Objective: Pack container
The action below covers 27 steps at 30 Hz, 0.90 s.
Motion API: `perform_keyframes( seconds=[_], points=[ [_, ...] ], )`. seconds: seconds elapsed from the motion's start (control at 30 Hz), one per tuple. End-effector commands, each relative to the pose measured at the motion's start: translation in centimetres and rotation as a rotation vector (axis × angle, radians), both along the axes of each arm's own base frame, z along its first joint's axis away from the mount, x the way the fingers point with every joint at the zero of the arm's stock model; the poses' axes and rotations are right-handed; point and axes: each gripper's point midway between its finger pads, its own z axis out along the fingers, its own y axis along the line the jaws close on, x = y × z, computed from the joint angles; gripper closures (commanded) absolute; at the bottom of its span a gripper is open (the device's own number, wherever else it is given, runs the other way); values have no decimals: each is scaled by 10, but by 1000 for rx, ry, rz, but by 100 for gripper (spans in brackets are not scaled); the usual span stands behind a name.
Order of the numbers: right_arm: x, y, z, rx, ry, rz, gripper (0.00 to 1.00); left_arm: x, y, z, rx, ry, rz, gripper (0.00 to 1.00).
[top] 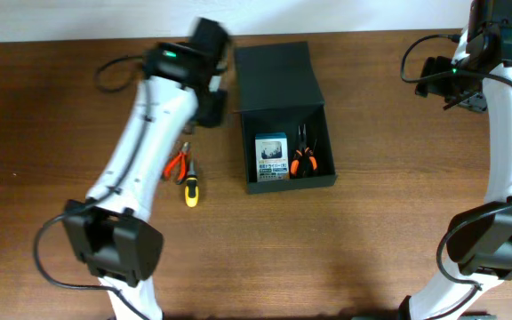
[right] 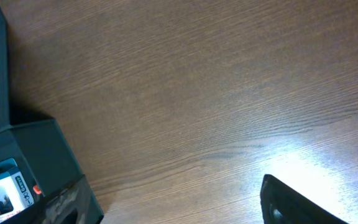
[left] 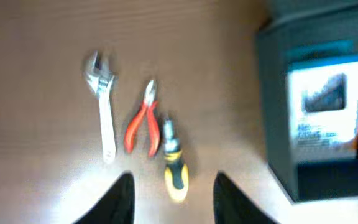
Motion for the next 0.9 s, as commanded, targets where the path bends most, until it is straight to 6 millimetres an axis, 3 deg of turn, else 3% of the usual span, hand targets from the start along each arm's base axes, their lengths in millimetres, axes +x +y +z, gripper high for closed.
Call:
perform_keyframes(
  seconds=[0.0, 0.1, 0.37, 0.53, 0.73, 0.87],
  points=[
    [1, 3, 0, 7, -2, 3, 15, -16, 7, -20, -129, 139, 94, 62],
    [1, 3, 0, 7, -3, 3, 1, -29, 14, -42, -128, 227, 117, 53],
    [9, 2, 3, 1, -36, 3, 1, -67, -1, -108, -147, 405, 100, 35],
    [9, 2, 3, 1, -36, 3, 1, -76, 3, -129, -139, 430, 121, 24],
    [10, 2, 4, 2, -41, -1, 1, -77, 4, -148, -140, 422, 135, 23],
    [10, 2, 4, 2, -41, -1, 1, -74, 17, -156, -63, 391, 135, 24]
  ],
)
